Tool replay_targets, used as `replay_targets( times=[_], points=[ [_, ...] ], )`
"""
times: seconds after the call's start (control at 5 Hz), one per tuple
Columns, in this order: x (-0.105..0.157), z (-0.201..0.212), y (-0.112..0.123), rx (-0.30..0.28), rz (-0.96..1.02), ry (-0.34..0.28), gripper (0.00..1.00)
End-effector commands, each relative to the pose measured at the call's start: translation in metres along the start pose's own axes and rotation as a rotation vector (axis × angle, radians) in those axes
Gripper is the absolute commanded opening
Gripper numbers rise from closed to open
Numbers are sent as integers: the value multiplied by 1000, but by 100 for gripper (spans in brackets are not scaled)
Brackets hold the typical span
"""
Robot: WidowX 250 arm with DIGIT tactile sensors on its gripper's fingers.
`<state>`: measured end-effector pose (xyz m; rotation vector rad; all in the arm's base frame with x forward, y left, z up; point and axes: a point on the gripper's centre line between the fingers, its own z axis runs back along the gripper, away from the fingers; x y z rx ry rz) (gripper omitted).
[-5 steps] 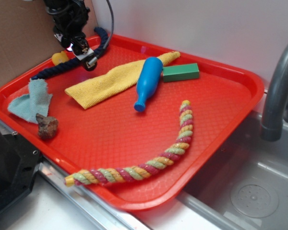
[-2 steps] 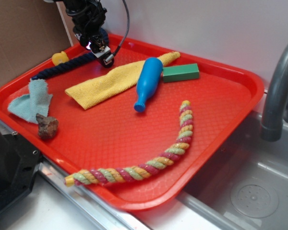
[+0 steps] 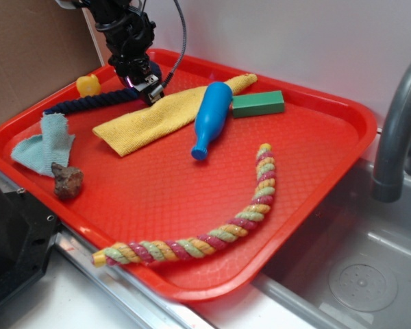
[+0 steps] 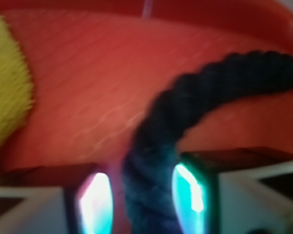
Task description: Grab the blue rope.
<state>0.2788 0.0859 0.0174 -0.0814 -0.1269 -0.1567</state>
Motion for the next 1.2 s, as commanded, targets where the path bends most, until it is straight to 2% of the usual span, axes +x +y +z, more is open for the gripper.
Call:
replay_targets(
  times=[0.0,0.2,0.4,0.6,0.8,1.0],
  points=[
    [8,16,-18,-56,9,26,0],
    [-2,45,-18,8,105,15,0],
    [-35,97,-22,300,330,-200,0],
    [-47,146,-33,306,508,-278,0],
    [-43,195,-53,190,477,-261,0],
    [-28,205,-61,147,343,-218,0]
  ],
)
